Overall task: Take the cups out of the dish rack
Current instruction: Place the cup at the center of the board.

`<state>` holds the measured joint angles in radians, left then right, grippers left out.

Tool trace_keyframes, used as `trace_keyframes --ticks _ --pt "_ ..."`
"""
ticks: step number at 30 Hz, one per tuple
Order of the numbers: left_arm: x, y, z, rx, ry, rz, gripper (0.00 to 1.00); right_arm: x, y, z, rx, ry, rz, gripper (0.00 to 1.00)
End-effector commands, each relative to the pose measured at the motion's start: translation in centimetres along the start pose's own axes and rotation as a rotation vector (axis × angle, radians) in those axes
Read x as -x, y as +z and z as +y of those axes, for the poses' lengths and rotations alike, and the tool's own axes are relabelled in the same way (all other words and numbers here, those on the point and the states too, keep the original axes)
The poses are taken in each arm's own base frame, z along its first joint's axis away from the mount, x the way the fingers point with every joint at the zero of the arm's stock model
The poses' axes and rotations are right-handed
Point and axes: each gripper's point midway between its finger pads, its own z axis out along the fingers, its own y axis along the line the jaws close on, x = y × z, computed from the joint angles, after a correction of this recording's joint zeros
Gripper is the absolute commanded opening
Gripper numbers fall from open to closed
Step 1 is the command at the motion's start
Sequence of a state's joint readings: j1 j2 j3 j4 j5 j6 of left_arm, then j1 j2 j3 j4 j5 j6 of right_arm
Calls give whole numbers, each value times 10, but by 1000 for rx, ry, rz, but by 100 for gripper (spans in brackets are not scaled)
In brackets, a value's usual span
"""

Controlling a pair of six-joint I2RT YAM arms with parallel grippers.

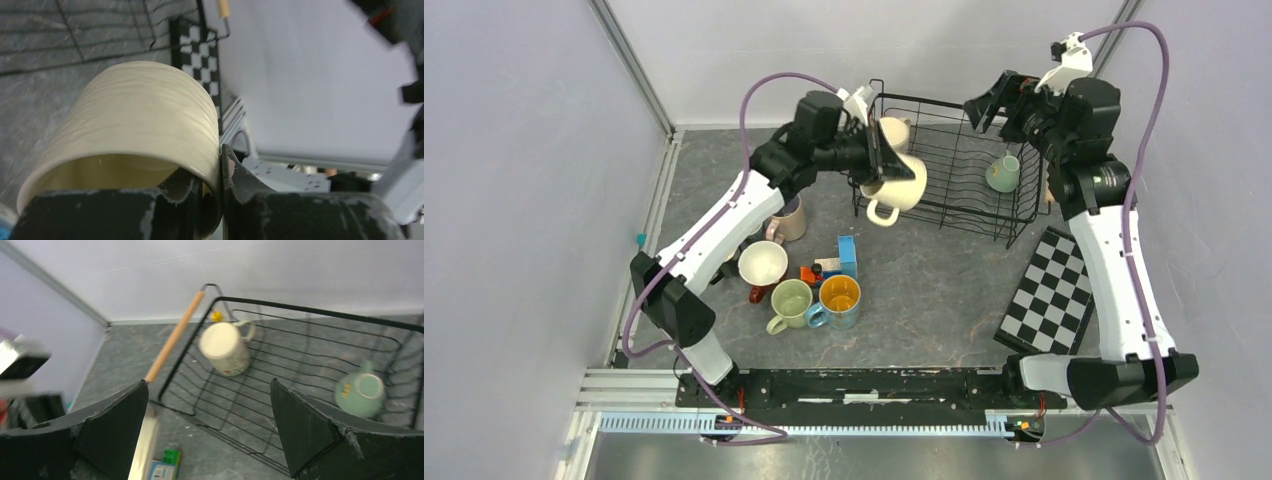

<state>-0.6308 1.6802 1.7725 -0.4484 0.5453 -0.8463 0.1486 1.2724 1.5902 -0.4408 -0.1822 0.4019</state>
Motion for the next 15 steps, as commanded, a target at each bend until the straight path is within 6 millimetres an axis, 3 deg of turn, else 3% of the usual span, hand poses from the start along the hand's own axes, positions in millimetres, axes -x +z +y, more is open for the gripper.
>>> trace_keyframes --ticks 1,6,15 --pt "-23 -11 -12 74 253 33 2 7 8 -39 -85 12 24 98" --pt "-71 14 14 241 387 160 2 0 25 -58 -100 47 58 98" --pt "-124 68 65 415 499 303 2 -17 38 -68 -107 51 96 98"
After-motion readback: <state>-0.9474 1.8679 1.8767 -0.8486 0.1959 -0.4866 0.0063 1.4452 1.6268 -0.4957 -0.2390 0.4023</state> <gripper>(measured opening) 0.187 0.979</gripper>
